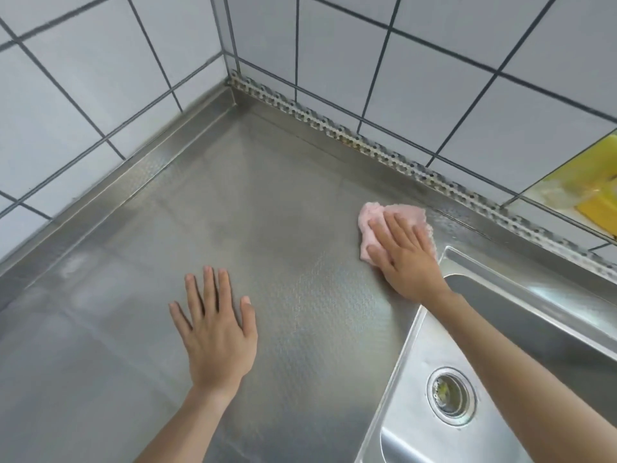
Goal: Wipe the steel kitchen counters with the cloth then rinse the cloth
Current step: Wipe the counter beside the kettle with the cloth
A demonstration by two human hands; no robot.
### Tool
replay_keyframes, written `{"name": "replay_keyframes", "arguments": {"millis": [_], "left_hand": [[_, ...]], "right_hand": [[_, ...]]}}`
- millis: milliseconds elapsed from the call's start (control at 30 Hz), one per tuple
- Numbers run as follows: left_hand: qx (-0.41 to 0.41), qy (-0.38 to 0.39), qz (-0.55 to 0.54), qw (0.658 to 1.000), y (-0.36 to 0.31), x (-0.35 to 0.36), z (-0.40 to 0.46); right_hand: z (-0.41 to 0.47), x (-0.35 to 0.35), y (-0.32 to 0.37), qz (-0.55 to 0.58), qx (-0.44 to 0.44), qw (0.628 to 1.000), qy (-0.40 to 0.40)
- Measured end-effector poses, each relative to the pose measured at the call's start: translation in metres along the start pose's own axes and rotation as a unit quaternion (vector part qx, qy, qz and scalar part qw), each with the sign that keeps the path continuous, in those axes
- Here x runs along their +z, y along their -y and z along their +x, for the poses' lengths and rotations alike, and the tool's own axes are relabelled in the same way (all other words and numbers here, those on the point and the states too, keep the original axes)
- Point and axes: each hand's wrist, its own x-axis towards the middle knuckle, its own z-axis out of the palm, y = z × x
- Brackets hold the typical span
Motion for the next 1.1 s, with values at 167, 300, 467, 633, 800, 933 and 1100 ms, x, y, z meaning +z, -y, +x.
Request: {"name": "replay_keyframes", "arguments": {"millis": [167,300,467,633,800,933,1100], "left_hand": [[-0.005,0.001,-0.009,1.000,-0.003,-0.001,0.000],[-0.005,0.013,-0.016,1.000,-0.002,-0.002,0.001],[-0.006,0.026,-0.034,0.999,-0.002,-0.006,0.001],[-0.010,0.044,-0.055,0.997,-0.012,-0.016,-0.021],[0.046,0.078,-0.032,0.995,-0.028,-0.018,-0.109],[0.098,0.059,-0.009,0.993,-0.004,-0.012,-0.156],[0.115,0.042,-0.006,0.992,0.003,-0.010,-0.158]], "right_hand": [[0.074,-0.005,0.031,0.022,0.135,0.991,-0.003],[0.059,0.016,0.086,0.029,0.049,0.998,0.002],[-0.060,0.049,0.110,0.035,-0.134,0.990,-0.012],[-0.112,0.039,0.035,-0.018,-0.153,0.988,0.003],[-0.057,0.006,-0.030,0.005,0.029,1.000,0.001],[-0.010,-0.003,-0.020,0.006,0.127,0.992,-0.010],[-0.037,0.023,0.069,0.047,0.042,0.998,0.026]]}}
